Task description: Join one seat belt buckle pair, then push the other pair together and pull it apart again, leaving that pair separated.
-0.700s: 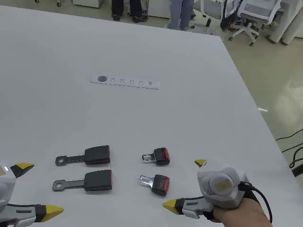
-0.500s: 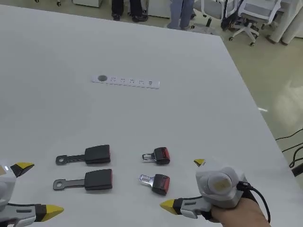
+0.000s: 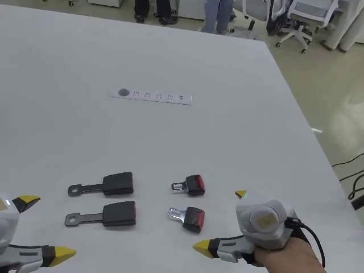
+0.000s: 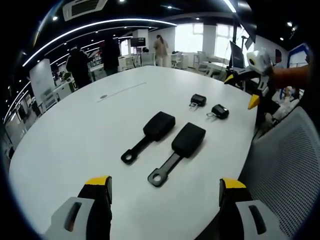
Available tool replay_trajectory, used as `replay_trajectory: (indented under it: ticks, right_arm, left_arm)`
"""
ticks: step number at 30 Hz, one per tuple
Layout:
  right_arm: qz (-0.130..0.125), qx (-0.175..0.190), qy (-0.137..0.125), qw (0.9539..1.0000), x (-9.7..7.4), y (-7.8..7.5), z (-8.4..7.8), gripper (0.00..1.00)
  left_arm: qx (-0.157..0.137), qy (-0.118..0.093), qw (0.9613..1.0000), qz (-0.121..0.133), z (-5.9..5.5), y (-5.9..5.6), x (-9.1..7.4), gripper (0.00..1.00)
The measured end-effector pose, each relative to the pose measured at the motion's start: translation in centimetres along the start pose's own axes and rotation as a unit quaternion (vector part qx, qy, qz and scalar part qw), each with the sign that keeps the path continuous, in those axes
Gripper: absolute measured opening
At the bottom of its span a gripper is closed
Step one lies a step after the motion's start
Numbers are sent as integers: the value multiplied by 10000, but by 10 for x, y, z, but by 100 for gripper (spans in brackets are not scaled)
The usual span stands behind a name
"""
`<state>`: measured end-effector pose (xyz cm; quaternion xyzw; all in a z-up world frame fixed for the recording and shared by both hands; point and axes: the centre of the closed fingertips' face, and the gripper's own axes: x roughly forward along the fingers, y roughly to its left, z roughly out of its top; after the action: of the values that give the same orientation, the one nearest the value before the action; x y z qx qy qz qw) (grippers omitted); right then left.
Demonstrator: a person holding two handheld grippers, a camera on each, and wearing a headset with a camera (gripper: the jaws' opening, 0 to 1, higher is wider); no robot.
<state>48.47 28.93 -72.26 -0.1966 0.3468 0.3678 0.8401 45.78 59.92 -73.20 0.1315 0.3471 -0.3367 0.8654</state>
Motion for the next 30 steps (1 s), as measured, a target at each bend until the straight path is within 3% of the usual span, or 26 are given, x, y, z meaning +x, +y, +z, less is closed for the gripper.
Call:
replay_trajectory:
  ticks: [14,30]
  right_arm:
    - [30,-19,-5,10000,0,1,0,96]
    - [49,-24,33,10000,0,3,-2,94]
  left_arm:
    - [94,70,9999,-39,0,-4,-1,89]
    - [90,69,9999,-41,1,-2,-1,87]
